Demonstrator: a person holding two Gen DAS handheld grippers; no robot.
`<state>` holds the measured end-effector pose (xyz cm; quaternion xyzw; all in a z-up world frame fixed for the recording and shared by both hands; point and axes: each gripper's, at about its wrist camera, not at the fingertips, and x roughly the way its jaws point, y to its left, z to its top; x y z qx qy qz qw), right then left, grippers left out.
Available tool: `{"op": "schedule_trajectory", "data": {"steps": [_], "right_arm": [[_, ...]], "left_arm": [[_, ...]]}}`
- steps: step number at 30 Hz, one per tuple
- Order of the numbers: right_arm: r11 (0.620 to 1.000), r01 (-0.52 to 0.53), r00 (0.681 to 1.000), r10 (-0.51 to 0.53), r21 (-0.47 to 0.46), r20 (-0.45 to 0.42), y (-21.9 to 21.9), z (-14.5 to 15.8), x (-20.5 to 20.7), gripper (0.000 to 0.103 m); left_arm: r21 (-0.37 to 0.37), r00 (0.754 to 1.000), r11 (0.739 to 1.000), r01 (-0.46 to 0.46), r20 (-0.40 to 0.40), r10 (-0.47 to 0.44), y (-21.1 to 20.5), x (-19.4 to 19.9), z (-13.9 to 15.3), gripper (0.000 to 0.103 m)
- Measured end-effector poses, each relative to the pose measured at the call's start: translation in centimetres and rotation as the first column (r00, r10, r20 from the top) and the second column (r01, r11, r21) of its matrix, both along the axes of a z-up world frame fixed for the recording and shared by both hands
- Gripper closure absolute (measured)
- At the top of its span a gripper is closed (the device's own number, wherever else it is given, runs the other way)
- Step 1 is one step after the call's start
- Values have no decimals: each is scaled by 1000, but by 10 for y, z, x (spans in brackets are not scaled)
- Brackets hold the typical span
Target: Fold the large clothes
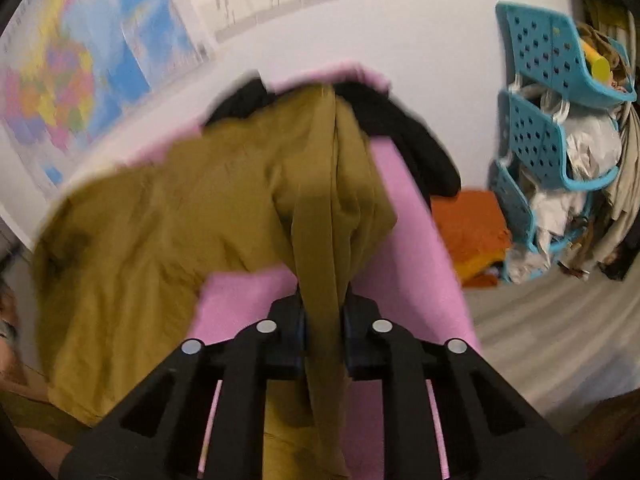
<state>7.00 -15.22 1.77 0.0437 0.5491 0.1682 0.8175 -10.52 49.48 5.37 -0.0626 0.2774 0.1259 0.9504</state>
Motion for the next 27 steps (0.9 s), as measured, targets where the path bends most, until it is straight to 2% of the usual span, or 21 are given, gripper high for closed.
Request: {"op": "schedule_trajectory", "data": {"steps": [2, 4, 8, 10, 11, 13, 16, 20, 23, 25, 27], "right_arm": [[998, 9, 999, -13, 62, 50, -8, 32, 8, 91], [992, -43, 993, 30, 114, 118, -3, 78, 16, 91], [956, -253, 951, 219, 147, 217, 45, 155, 25, 91], [926, -340, 925, 298, 163, 236, 75, 174, 30, 91], [898, -402, 903, 358, 177, 237, 101, 181, 32, 91], [860, -471, 877, 432, 197, 212, 140, 180, 37, 90], [798, -557, 830, 533, 230, 162, 203, 160, 37, 89], [736, -607, 783, 618, 300, 68, 285, 111, 35, 89], [715, -603, 769, 639, 354, 18, 327, 78, 34, 88], [720, -577, 770, 637, 385, -39, 348, 53, 38, 85], [725, -578, 764, 642, 375, -64, 366, 32, 36, 76]], "left_arm": [[-2, 999, 999, 43, 6, -43, -12, 1, 4, 10], [-1, 995, 995, 97, 10, -97, -25, 8, 5, 10], [4, 981, 981, 193, -6, -193, -52, 22, 2, 10], [-8, 970, 970, 244, -16, -244, -63, 34, -2, 10], [-9, 967, 967, 255, -18, -255, -66, 36, -4, 10], [-31, 958, 957, 287, -19, -288, -72, 45, -9, 10], [-72, 947, 945, 319, -3, -320, -77, 50, -13, 10], [-113, 939, 933, 341, 4, -343, -75, 49, -14, 10], [-127, 933, 925, 359, 22, -359, -71, 45, -13, 10], [-147, 922, 911, 386, 43, -384, -71, 42, -12, 10], [-160, 916, 902, 401, 51, -398, -71, 41, -12, 9]]}}
